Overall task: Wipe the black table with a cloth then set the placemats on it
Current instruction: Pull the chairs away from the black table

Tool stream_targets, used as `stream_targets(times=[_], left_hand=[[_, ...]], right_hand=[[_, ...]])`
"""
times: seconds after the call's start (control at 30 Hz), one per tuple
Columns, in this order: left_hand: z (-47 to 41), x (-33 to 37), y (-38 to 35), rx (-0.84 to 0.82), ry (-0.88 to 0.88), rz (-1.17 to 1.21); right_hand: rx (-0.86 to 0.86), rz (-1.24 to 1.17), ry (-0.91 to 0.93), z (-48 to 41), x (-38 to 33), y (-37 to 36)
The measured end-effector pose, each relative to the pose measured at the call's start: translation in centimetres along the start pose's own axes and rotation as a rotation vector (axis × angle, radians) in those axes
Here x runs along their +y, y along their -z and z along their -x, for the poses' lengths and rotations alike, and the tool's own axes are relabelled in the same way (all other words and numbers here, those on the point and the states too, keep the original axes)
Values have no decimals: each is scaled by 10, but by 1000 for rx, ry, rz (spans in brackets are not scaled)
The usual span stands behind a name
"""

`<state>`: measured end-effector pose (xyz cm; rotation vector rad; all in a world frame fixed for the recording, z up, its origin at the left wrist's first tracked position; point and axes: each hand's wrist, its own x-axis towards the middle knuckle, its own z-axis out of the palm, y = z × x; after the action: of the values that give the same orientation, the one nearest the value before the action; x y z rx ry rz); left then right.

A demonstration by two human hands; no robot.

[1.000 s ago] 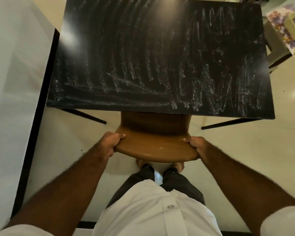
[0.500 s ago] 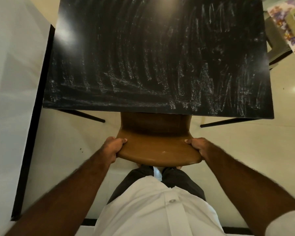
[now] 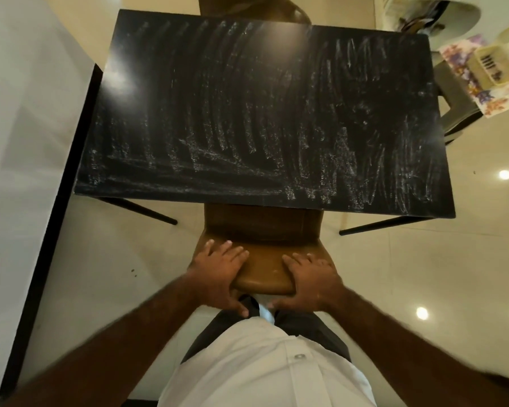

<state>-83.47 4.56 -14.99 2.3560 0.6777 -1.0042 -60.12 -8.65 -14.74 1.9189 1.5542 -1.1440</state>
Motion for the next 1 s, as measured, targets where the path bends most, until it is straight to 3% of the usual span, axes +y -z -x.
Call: stream_targets(times=[0.17, 0.8, 0.9, 1.0], left_hand=[[-9, 26, 2, -14, 46, -71], [-7, 32, -17, -51, 71, -118], [-5, 29, -24, 72, 71, -135], [1, 26, -38, 447, 74, -181]], right_hand=[[-3, 157, -17, -3, -10, -5], [-60, 181, -13, 3, -11, -17], [31, 135, -18, 4, -10, -22], [427, 113, 47, 12, -9, -34]])
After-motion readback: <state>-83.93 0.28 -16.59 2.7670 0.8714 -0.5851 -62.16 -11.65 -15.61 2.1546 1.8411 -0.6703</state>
